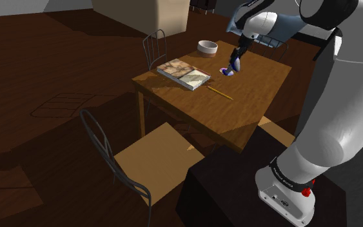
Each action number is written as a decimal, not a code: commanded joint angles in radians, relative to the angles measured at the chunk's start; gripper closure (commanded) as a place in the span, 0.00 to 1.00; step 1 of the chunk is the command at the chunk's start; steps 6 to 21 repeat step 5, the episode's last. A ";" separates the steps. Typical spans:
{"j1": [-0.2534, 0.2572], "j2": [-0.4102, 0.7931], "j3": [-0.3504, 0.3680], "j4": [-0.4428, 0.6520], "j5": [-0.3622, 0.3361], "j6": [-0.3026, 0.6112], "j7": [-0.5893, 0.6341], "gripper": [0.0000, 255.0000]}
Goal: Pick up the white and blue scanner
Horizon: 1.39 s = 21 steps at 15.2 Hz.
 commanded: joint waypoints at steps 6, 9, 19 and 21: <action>0.005 -0.026 -0.010 0.024 -0.022 -0.046 0.016 1.00; 0.005 -0.026 -0.010 0.024 -0.022 -0.046 0.016 1.00; 0.005 -0.026 -0.010 0.024 -0.022 -0.046 0.016 1.00; 0.005 -0.026 -0.010 0.024 -0.022 -0.046 0.016 1.00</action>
